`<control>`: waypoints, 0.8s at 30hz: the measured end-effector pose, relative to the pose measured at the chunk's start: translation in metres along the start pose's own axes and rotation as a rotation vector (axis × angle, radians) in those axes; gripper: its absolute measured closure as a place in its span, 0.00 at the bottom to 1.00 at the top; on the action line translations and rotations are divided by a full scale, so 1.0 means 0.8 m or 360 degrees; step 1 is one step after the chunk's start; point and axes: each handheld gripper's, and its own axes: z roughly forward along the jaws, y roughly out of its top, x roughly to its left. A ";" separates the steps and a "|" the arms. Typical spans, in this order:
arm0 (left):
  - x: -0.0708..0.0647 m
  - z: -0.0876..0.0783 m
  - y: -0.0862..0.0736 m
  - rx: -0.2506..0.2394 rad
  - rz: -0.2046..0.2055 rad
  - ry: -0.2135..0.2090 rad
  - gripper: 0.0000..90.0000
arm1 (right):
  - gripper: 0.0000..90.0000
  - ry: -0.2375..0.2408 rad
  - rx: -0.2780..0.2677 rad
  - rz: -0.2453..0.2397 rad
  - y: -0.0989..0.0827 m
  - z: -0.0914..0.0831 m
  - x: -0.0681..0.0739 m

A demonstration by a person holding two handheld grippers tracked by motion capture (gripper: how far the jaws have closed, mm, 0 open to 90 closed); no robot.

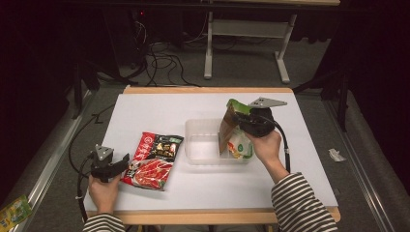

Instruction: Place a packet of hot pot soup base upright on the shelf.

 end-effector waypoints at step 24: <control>0.000 0.000 0.000 0.0020 -0.0009 0.0005 0.41 | 0.66 -0.0017 -0.0132 -0.0080 -0.011 -0.060 -0.006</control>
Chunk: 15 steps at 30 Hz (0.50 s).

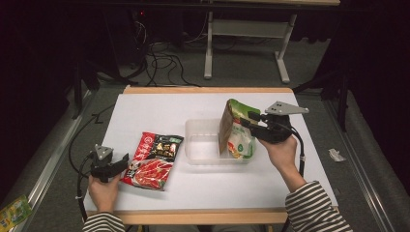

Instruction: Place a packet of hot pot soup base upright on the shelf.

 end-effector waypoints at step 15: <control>0.000 0.000 0.000 -0.0010 0.0014 0.0004 0.41 | 0.66 -0.0101 -0.0025 0.0083 -0.048 -0.041 -0.032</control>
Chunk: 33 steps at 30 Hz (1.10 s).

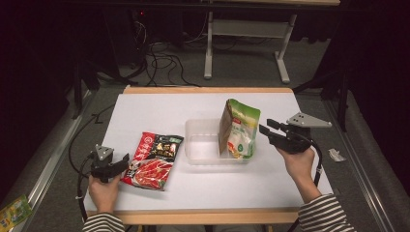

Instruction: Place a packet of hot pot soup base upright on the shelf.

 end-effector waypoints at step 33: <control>-0.003 -0.002 -0.001 -0.0028 0.0040 -0.0011 0.41 | 0.59 -0.0188 -0.0013 0.0114 -0.086 -0.016 -0.034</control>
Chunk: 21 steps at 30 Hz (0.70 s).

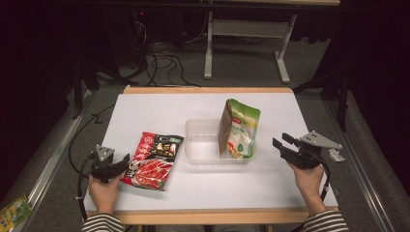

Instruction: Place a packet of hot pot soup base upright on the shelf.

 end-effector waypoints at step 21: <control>0.012 -0.007 -0.003 -0.0095 -0.0127 -0.0093 0.47 | 0.55 -0.0119 0.0087 0.0115 -0.059 0.018 -0.031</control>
